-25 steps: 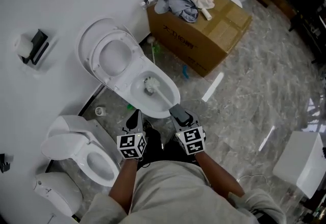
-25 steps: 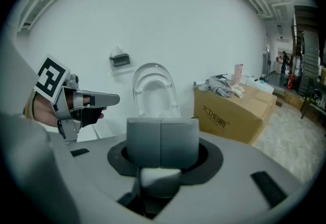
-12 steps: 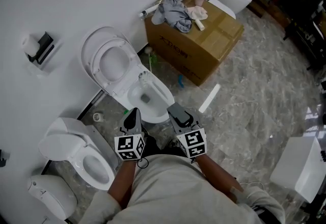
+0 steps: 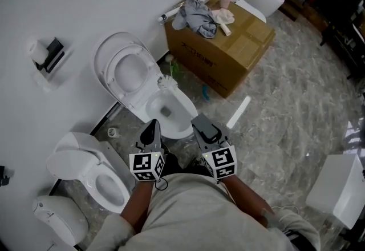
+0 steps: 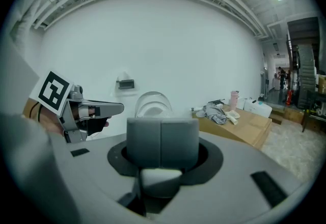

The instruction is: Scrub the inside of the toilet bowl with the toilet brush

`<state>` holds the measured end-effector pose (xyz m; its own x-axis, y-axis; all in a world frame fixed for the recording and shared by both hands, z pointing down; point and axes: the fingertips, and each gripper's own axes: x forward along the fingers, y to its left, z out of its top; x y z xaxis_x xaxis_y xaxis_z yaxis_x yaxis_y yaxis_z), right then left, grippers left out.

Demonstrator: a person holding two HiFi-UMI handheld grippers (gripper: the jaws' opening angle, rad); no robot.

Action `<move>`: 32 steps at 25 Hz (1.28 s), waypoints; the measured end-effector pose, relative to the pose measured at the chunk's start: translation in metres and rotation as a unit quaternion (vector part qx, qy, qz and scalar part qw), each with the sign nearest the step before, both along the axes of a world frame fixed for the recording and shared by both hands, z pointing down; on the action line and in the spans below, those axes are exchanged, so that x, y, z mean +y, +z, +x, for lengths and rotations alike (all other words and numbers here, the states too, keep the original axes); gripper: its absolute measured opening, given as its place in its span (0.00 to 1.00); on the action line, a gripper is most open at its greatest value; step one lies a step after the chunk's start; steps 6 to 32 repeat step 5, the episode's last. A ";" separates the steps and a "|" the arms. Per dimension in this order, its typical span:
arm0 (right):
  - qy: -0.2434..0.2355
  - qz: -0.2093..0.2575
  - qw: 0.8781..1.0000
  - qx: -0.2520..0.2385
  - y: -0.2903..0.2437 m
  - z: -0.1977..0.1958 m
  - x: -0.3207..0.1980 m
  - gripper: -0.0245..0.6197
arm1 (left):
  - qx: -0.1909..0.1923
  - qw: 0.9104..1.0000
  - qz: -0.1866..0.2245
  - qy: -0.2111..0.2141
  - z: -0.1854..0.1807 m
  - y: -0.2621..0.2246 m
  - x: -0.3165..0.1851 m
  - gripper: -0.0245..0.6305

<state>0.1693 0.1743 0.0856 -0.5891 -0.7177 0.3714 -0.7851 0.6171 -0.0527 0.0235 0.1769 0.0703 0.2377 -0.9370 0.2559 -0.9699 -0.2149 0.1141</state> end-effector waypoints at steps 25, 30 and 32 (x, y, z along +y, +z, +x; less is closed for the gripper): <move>0.002 0.004 1.000 -0.003 -0.006 0.003 -0.003 0.27 | -0.004 1.000 -0.010 0.002 0.001 0.004 0.001 0.05; 0.002 0.004 1.000 -0.003 -0.006 0.003 -0.003 0.27 | -0.004 1.000 -0.010 0.002 0.001 0.004 0.001 0.05; 0.002 0.004 1.000 -0.003 -0.006 0.003 -0.003 0.27 | -0.004 1.000 -0.010 0.002 0.001 0.004 0.001 0.05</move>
